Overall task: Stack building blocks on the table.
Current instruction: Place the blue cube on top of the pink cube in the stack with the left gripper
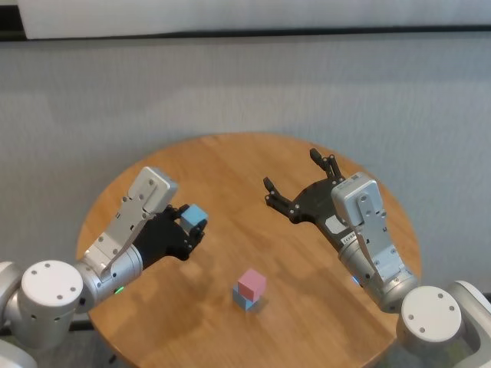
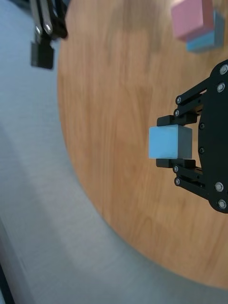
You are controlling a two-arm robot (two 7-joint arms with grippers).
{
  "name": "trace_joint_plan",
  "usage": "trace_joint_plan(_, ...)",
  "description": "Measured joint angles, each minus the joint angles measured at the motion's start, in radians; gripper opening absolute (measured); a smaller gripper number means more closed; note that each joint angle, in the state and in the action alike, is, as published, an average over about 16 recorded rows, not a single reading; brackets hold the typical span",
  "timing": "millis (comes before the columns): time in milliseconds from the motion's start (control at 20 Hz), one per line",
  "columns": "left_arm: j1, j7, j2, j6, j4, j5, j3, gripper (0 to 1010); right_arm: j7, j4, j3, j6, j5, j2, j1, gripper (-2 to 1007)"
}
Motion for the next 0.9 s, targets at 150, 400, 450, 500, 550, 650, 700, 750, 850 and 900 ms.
trace_joint_plan(150, 0.003, -0.032, 0.012, 0.022, -0.036, -0.023, 0.005, 406, 0.000, 0.000, 0.000, 0.000, 0.000, 0.000, 0.000, 1001)
trace_joint_plan(400, 0.018, -0.084, 0.017, 0.048, -0.080, -0.092, -0.001, 406, 0.000, 0.000, 0.000, 0.000, 0.000, 0.000, 0.000, 1001)
trace_joint_plan(450, 0.022, -0.092, 0.018, 0.052, -0.087, -0.106, -0.003, 405, 0.000, 0.000, 0.000, 0.000, 0.000, 0.000, 0.000, 1001)
trace_joint_plan(500, 0.026, -0.100, 0.018, 0.056, -0.094, -0.119, -0.004, 405, 0.000, 0.000, 0.000, 0.000, 0.000, 0.000, 0.000, 1001)
trace_joint_plan(550, 0.031, -0.108, 0.018, 0.059, -0.100, -0.132, -0.004, 405, 0.000, 0.000, 0.000, 0.000, 0.000, 0.000, 0.000, 1001)
trace_joint_plan(650, 0.040, -0.119, 0.018, 0.063, -0.111, -0.155, -0.004, 405, 0.000, 0.000, 0.000, 0.000, 0.000, 0.000, 0.000, 1001)
trace_joint_plan(700, 0.045, -0.122, 0.017, 0.064, -0.116, -0.166, -0.004, 405, 0.000, 0.000, 0.000, 0.000, 0.000, 0.000, 0.000, 1001)
trace_joint_plan(750, 0.050, -0.125, 0.017, 0.064, -0.119, -0.174, -0.003, 405, 0.000, 0.000, 0.000, 0.000, 0.000, 0.000, 0.000, 1001)
trace_joint_plan(850, 0.059, -0.129, 0.016, 0.065, -0.125, -0.188, 0.001, 405, 0.000, 0.000, 0.000, 0.000, 0.000, 0.000, 0.000, 1001)
trace_joint_plan(900, 0.062, -0.130, 0.017, 0.066, -0.128, -0.192, 0.004, 405, 0.000, 0.000, 0.000, 0.000, 0.000, 0.000, 0.000, 1001)
